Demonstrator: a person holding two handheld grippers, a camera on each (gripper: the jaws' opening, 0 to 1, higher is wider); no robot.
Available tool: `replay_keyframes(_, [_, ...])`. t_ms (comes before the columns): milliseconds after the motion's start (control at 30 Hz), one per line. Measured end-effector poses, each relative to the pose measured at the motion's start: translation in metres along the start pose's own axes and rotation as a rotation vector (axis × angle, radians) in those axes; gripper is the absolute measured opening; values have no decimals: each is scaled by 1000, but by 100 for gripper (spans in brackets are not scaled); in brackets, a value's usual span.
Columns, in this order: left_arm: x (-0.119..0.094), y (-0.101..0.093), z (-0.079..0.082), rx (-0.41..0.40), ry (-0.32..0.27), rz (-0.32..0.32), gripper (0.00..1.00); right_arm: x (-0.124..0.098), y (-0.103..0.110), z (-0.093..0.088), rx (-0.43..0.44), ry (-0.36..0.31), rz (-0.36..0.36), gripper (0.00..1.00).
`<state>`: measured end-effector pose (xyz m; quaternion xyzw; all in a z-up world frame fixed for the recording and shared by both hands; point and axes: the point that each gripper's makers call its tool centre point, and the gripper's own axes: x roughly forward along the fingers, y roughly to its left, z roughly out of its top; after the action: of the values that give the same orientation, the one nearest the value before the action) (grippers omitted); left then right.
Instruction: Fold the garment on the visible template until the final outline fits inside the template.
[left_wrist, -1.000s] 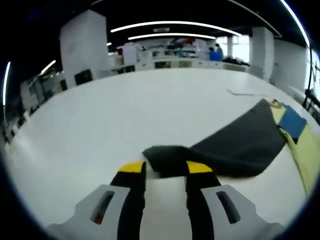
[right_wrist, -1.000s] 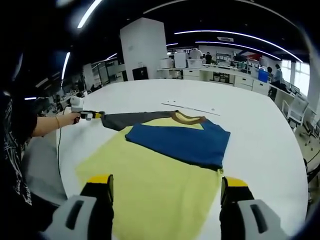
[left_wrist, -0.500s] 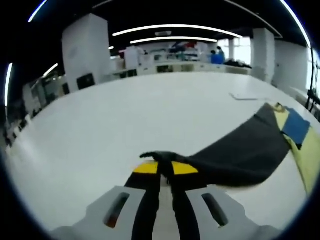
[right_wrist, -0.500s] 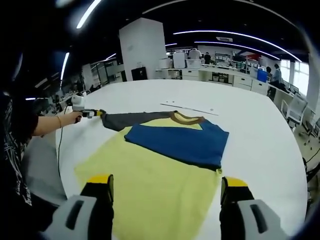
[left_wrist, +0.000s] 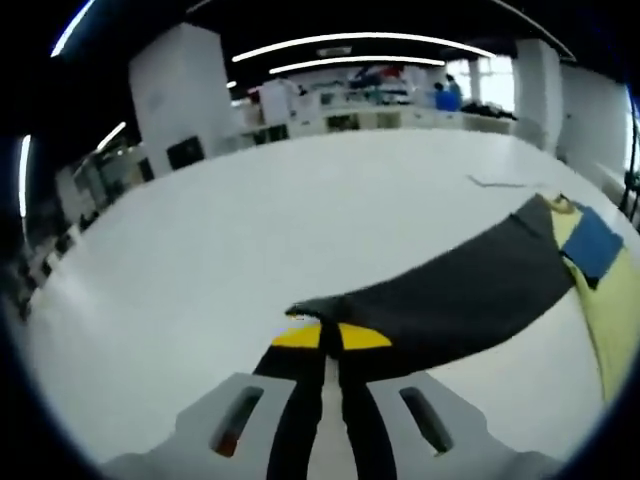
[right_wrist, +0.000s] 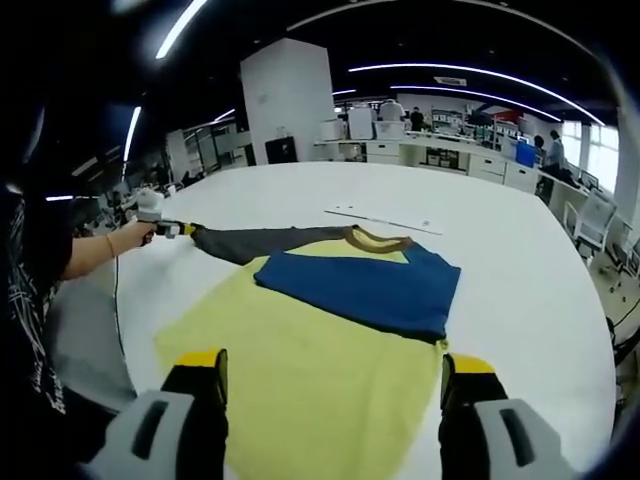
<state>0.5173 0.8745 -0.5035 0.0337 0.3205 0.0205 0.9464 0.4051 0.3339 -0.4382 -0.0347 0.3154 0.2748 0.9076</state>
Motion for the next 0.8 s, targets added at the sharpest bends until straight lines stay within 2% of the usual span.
replay_keyframes(133, [-2, 3, -12, -41, 33, 3, 2, 0, 2, 0, -1, -1, 5, 88])
replay_keyframes(300, [-3, 1, -10, -51, 15, 7, 4, -1, 1, 2, 1, -13, 3, 87])
replay_keyframes(333, [-3, 1, -9, -45, 12, 4, 6, -1, 1, 2, 2, -14, 3, 88])
replay_keyframes(400, [-4, 1, -11, -53, 18, 4, 17, -2, 1, 3, 2, -15, 3, 88])
replay_keyframes(467, [-5, -3, -11, -70, 2, -23, 25, -2, 1, 2, 2, -14, 2, 88])
replay_keyframes(600, [-5, -3, -18, -76, 20, -29, 25, -3, 1, 0, 5, -9, -1, 88])
replay_keyframes(667, [-4, -1, -23, -81, 31, -25, 22, -3, 1, 0, 6, -8, -2, 88])
replay_keyframes(767, [-4, 2, -31, -126, 61, -10, 19, -4, 2, 0, 7, -9, -4, 88])
replay_keyframes(800, [-5, 3, -29, -147, 41, -2, 19, -4, 2, 0, 7, -9, -4, 88])
